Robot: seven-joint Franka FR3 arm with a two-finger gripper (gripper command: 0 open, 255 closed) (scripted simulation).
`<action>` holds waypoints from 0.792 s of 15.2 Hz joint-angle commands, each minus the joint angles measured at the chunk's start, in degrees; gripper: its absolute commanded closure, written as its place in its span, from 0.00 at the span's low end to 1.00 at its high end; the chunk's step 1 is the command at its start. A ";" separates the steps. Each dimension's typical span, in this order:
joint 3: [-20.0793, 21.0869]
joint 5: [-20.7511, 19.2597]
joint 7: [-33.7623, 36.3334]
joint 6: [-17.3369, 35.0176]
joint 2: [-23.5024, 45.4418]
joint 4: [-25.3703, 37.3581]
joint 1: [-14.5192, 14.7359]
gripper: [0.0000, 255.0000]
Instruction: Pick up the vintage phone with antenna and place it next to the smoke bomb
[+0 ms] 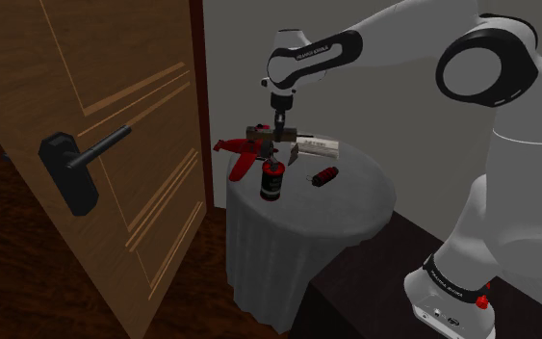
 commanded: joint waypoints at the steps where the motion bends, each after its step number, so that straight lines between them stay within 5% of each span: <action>1: 0.08 0.24 -0.18 1.22 0.47 -0.74 -0.08 1.00; 12: 0.94 2.04 -1.26 8.15 4.28 -4.11 -0.59 1.00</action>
